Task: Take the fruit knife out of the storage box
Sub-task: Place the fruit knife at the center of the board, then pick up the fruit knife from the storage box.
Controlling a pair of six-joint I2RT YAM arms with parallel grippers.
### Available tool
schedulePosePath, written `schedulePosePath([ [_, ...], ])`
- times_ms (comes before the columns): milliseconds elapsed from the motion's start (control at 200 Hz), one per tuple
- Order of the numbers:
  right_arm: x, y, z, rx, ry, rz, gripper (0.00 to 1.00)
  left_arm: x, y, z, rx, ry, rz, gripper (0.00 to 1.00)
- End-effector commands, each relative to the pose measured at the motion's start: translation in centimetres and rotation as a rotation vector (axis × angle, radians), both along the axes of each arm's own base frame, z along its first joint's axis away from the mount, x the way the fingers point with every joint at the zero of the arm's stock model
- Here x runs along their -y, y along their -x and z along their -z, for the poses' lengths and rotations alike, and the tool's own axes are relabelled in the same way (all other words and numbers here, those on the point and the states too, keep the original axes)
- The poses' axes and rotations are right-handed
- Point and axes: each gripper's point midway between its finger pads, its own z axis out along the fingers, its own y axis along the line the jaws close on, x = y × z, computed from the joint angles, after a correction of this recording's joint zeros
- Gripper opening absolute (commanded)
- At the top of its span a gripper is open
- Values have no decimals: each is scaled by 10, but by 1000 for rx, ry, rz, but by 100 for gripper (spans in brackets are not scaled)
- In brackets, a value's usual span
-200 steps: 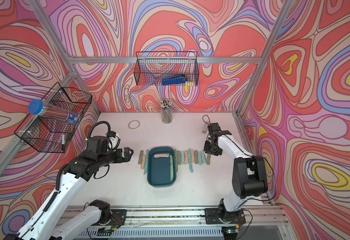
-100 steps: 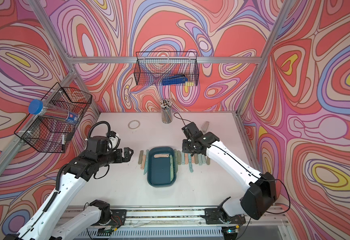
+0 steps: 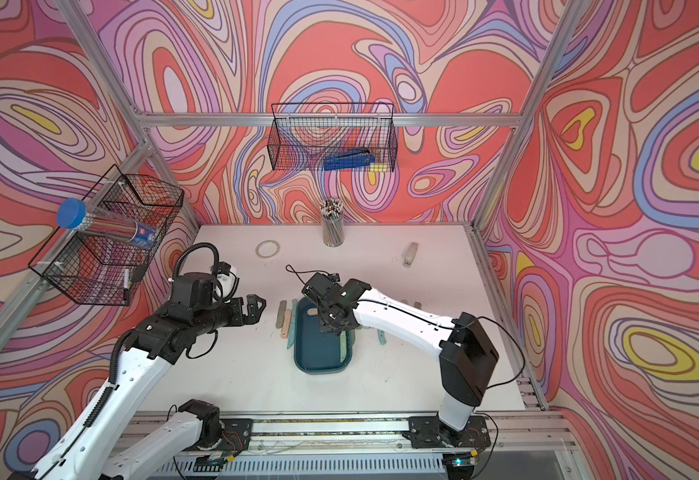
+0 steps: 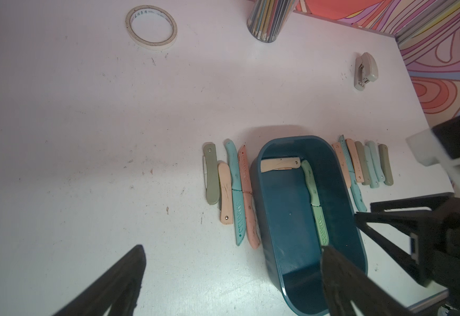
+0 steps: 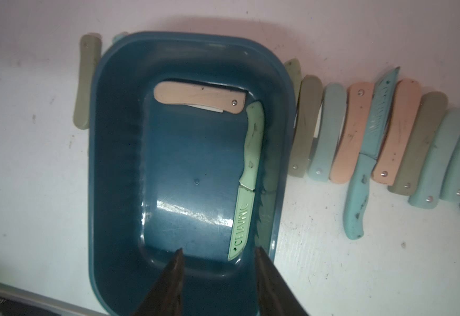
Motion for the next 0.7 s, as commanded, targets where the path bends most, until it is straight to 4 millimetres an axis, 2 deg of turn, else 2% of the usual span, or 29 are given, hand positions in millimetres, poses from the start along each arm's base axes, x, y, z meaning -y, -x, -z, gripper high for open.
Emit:
schedulePosePath([
  [0,-14,-9,11,-16,-13,33,45,3,1,-2,17,4,23,100],
  [265,-11,-8,64,-130,133,80,47,3,1,-2,16,5,23,100],
  [496,11,-11,81,-131,285,139,50,4,0,-2,16,7,27,100],
  [696,8,-15,98,-136,308,134,52,4,0,-1,14,5,25,100],
])
